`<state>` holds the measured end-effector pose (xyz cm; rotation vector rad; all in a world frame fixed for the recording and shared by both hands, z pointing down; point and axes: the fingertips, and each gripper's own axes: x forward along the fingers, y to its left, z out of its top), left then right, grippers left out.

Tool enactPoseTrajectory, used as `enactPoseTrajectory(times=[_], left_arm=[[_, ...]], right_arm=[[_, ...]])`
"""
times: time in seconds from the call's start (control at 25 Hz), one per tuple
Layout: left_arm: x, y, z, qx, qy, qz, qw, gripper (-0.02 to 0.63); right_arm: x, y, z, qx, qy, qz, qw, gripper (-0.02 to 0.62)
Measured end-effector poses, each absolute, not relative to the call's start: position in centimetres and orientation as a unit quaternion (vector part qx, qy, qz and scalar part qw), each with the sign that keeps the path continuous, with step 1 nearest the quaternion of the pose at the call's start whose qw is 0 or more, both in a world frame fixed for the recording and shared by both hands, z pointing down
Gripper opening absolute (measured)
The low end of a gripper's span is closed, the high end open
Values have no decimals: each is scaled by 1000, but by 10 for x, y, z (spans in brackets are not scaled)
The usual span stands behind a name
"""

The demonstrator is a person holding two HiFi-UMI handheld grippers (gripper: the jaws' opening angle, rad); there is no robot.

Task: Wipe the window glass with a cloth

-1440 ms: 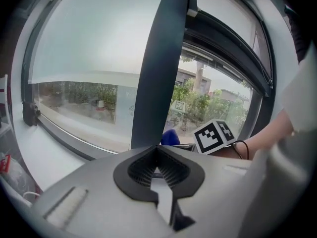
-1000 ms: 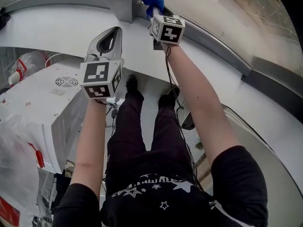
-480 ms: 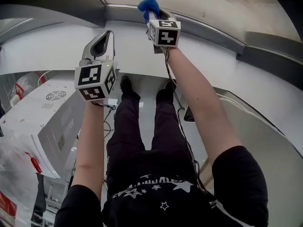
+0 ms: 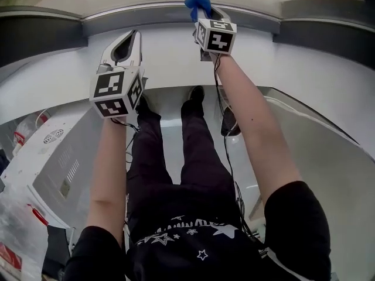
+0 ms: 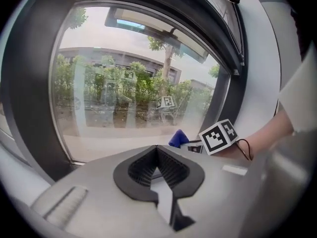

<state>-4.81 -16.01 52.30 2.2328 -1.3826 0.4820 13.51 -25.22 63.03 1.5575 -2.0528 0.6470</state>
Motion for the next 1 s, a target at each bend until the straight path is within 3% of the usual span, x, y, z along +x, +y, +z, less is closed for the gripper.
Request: enactPoseTrajectory(times=[0.48,1.0], left_arm=[[111,-165,537,857,-423,196,217,8],[222,-166,548,876,-378,215,209,9]], right_arm=[[326,-230,629,651,-682,256,212,75],[452,-226,641,716,-605,305,167,75]])
